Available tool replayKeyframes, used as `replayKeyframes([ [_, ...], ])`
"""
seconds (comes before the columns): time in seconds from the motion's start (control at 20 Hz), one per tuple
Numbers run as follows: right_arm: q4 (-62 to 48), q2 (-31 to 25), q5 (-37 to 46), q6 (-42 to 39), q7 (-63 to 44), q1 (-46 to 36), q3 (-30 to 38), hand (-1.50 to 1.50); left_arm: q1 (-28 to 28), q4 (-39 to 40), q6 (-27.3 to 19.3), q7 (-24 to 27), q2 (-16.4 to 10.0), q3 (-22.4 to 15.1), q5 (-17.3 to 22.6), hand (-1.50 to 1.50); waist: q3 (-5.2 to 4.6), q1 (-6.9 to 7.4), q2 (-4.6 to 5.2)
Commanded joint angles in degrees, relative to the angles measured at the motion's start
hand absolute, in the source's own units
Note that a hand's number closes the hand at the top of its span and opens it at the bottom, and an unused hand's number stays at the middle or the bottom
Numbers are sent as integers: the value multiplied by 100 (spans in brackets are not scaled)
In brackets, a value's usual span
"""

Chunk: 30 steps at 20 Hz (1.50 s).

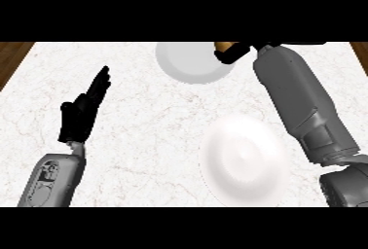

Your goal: Pick the pear from the plate and place it in the plate

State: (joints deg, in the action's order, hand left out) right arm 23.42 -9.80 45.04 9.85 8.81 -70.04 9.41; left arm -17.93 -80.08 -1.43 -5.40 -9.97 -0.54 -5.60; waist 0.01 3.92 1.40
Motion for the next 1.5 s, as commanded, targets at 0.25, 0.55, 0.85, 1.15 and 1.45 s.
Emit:
replayKeyframes([
  [0.25,-1174,488,830,557,-712,-622,-535,150,-129,-63,30,-99,161,-219,-85,0,-7,222,84],
  [0.55,-1563,597,435,540,-946,-470,-85,-150,-180,-107,108,-112,41,-84,5,0,2,327,157],
  [0.85,-1625,847,175,643,-718,-325,180,-150,-180,57,176,20,18,-75,1,0,2,298,168],
  [1.15,-1204,881,-740,705,-93,-411,1068,-150,-156,18,75,93,184,-190,-70,0,12,284,154],
  [1.45,-994,434,-1483,923,372,-154,1850,-150,-136,-79,66,-85,90,-60,-19,0,13,124,73],
])
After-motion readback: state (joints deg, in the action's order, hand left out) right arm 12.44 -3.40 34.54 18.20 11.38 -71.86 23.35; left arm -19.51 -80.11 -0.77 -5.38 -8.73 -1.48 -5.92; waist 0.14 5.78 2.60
